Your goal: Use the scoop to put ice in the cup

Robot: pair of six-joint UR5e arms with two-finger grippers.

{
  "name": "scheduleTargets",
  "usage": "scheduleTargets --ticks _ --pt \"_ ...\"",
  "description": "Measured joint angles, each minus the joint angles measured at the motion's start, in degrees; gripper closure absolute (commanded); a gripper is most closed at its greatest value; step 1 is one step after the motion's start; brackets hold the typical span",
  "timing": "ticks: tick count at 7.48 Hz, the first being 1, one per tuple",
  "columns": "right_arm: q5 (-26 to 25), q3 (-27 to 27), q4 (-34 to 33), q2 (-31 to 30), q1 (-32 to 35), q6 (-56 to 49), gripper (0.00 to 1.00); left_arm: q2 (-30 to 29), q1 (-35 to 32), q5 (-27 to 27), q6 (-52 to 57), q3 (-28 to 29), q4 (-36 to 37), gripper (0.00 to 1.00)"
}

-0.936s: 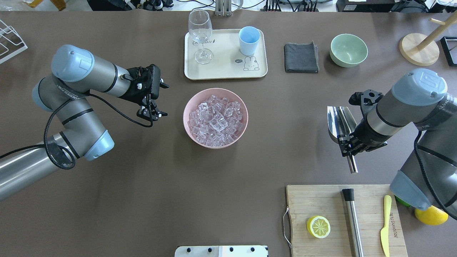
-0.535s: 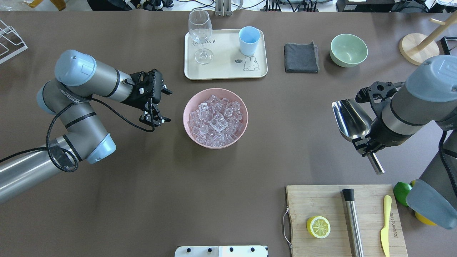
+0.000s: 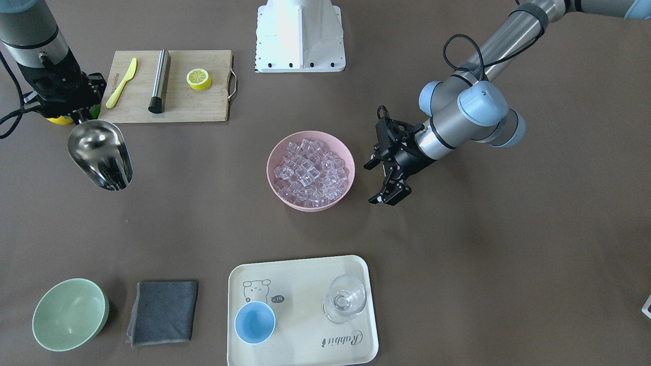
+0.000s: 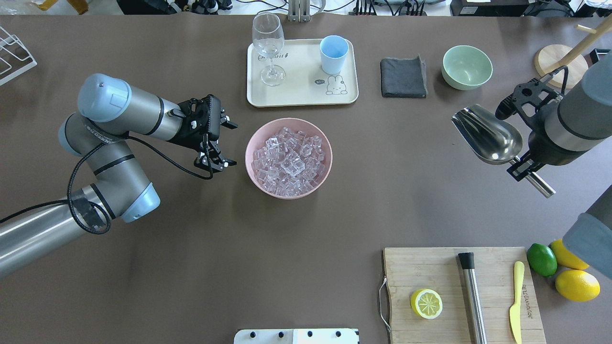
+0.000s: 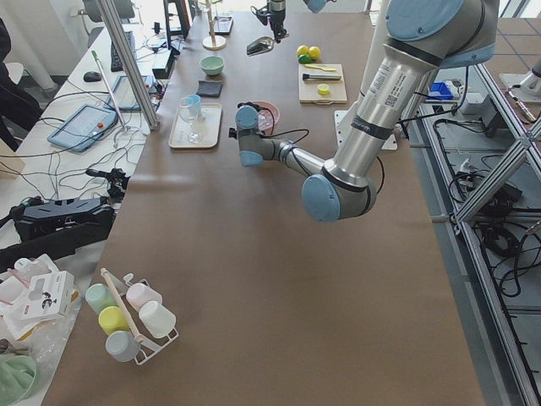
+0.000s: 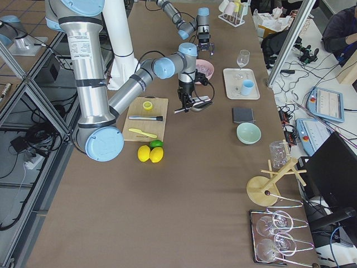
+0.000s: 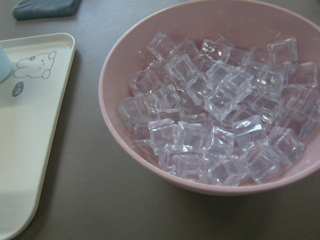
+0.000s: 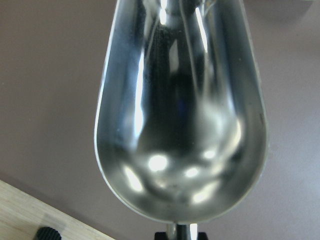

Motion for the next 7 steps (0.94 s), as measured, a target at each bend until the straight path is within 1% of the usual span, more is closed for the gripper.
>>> scheduleTargets --ticks 2,3,4,5,7 --pt "0.1 -0.6 0.3 0.3 2.1 -8.0 1.00 -1.1 1.6 2.3 -0.1 0.7 -0.7 0.03" --pt "0.5 -0.4 -0.3 0.5 2.9 -12.6 1.00 -1.3 1.9 2.4 -0.1 0.8 -0.8 0.03" --pt "0.4 -0.5 -2.2 1.7 3.3 -19.5 1.00 -1.3 2.1 1.5 -0.1 0.9 -0.8 0.03" --pt "-0.2 -1.2 -4.9 4.6 3.4 -27.5 1.00 -1.3 2.0 0.2 -0.1 0.9 -0.7 0.03" --pt "-1.2 -7.6 -13.6 15.1 3.5 -40.1 1.00 -1.3 1.9 -0.9 -0.1 0.9 -0.7 0.03"
